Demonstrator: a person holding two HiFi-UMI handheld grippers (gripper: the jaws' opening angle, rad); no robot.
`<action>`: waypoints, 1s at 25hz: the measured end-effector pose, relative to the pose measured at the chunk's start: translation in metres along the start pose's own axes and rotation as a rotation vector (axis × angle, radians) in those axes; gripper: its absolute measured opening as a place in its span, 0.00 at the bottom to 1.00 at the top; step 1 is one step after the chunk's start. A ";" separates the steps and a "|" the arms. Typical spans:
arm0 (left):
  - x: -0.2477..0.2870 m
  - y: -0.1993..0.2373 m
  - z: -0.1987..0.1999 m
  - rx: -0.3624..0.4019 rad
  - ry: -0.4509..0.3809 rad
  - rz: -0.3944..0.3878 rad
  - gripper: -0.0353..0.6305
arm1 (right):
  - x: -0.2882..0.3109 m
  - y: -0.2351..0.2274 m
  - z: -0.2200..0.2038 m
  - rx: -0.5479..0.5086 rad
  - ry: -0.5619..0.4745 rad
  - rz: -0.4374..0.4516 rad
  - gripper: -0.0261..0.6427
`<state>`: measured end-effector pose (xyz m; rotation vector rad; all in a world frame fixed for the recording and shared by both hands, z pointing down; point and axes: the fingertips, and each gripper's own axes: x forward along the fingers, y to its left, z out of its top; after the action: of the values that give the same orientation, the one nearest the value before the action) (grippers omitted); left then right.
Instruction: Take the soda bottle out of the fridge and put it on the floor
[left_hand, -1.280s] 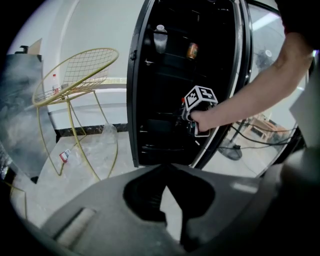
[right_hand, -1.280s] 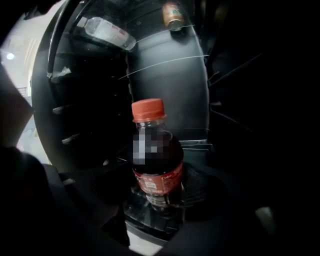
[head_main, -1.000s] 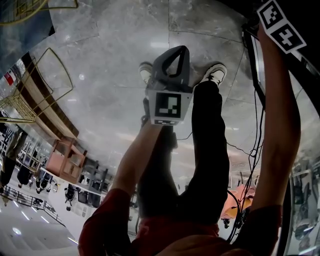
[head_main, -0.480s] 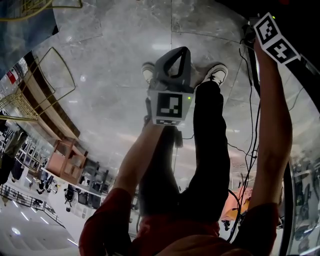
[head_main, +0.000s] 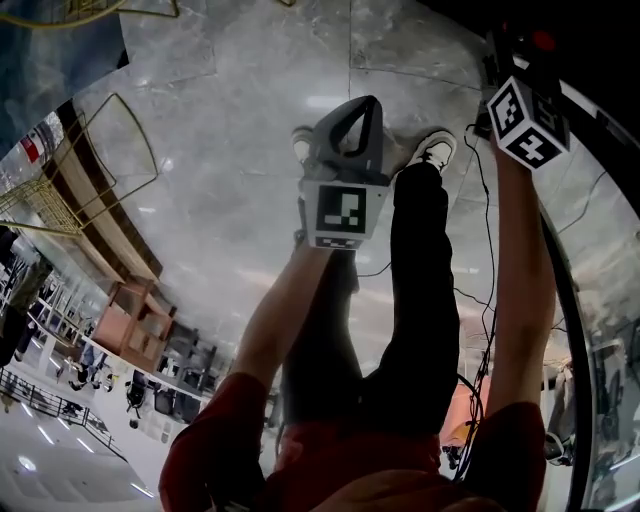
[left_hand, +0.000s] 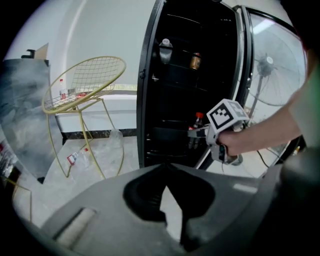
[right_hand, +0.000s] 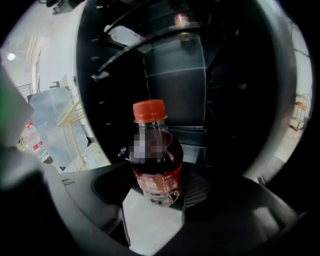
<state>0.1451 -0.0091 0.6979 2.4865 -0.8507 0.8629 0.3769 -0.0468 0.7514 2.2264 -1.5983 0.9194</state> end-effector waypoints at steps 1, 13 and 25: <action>-0.004 0.001 0.003 0.001 -0.002 0.001 0.05 | -0.010 0.002 -0.001 -0.002 0.002 -0.007 0.48; -0.081 -0.001 0.070 0.033 -0.037 -0.012 0.05 | -0.138 0.057 0.033 0.010 -0.007 0.014 0.48; -0.240 0.020 0.202 -0.007 -0.118 0.092 0.05 | -0.304 0.133 0.136 -0.049 0.039 0.133 0.48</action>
<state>0.0681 -0.0274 0.3934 2.5296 -1.0121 0.7472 0.2410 0.0617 0.4379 2.0772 -1.7495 0.9418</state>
